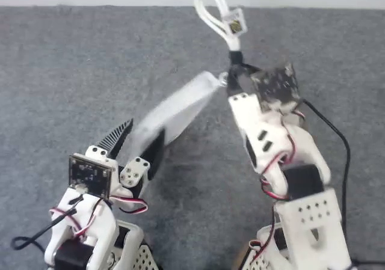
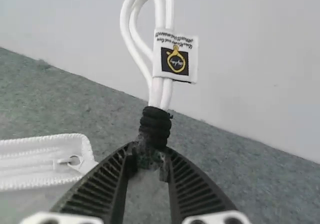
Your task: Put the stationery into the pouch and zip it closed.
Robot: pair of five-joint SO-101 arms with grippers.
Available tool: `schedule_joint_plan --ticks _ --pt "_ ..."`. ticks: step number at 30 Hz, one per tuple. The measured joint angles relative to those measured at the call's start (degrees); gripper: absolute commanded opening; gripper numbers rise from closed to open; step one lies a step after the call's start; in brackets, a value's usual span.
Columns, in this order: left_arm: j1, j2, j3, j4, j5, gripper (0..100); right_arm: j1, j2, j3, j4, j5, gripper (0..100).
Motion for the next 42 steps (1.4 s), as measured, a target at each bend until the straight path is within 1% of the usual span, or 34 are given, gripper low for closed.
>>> schedule_joint_plan --ticks 3,6,10,13,15,24,26,30,33,37,40,42 --pt "0.5 0.0 0.0 0.1 1.8 30 3.2 -4.3 3.0 0.0 0.2 0.6" --pt "3.3 0.0 -0.2 0.1 2.3 30 5.2 -6.6 4.6 0.1 0.2 0.6" --pt "6.2 0.0 -3.9 3.5 3.4 30 6.4 -7.3 6.3 0.1 0.2 0.6" --pt "6.4 0.0 -9.9 6.8 4.9 30 6.9 -7.6 7.6 0.1 0.2 0.6" --pt "6.3 0.0 -12.0 7.3 5.3 30 6.9 -7.9 7.9 0.1 0.2 0.6" --pt "6.1 0.0 -12.8 9.4 5.5 30 7.3 -7.9 8.0 1.5 0.4 0.6" --pt "3.6 0.0 -12.8 9.4 5.5 30 7.3 -7.9 8.0 2.6 0.4 0.6" --pt "-4.6 0.0 -12.8 9.4 5.5 30 7.3 -7.9 8.3 4.9 0.4 0.6" --pt "-9.4 -0.1 -12.3 9.4 5.5 30 7.4 -7.9 10.5 5.1 0.4 0.7" --pt "-12.2 -0.1 -8.0 9.1 5.5 30 7.4 -7.9 13.5 5.1 0.4 0.9" --pt "-14.8 -0.1 -1.8 5.8 5.5 30 6.9 -7.9 15.1 5.1 0.4 1.2" --pt "-16.4 -0.1 2.3 3.0 5.5 30 5.6 -7.9 15.7 5.3 0.4 4.3"
